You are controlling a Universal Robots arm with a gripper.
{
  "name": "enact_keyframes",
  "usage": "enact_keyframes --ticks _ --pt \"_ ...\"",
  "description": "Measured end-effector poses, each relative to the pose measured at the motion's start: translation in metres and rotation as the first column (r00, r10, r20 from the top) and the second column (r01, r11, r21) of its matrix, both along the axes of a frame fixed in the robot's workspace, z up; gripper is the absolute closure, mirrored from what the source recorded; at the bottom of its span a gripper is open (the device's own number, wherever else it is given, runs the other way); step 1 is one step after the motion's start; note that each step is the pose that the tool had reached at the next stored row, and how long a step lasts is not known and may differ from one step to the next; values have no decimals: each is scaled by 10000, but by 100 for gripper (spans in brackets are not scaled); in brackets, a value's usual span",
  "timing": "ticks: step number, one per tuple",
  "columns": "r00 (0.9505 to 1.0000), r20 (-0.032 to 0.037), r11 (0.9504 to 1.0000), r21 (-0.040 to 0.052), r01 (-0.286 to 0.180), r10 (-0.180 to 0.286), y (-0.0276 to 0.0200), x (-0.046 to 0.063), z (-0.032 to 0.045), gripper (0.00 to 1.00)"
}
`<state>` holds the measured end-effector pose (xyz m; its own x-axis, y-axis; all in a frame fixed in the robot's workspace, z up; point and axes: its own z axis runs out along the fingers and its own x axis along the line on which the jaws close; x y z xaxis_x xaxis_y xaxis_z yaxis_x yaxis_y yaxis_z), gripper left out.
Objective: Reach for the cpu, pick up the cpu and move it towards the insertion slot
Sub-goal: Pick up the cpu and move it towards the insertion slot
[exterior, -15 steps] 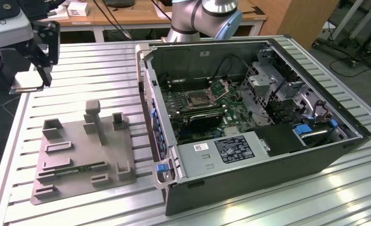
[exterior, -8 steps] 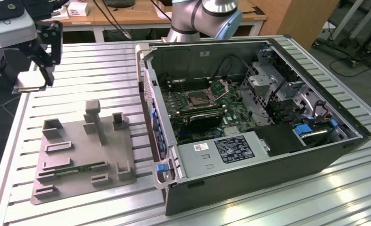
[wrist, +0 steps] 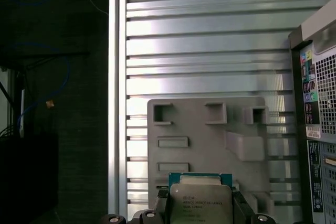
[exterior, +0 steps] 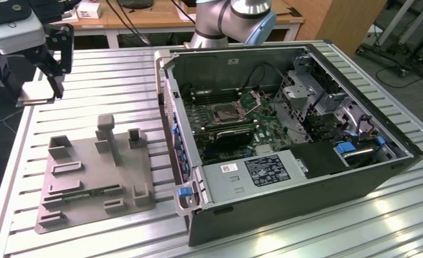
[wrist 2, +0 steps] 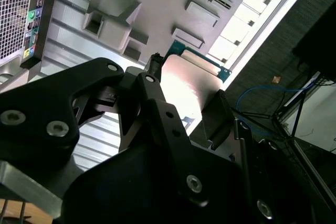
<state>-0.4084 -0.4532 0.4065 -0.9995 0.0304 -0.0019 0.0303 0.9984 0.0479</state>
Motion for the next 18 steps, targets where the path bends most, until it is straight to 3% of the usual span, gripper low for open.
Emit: enact_keyframes --ticks 18 --pt "10000 1 10000 0 0 0 0 70 -1 45"
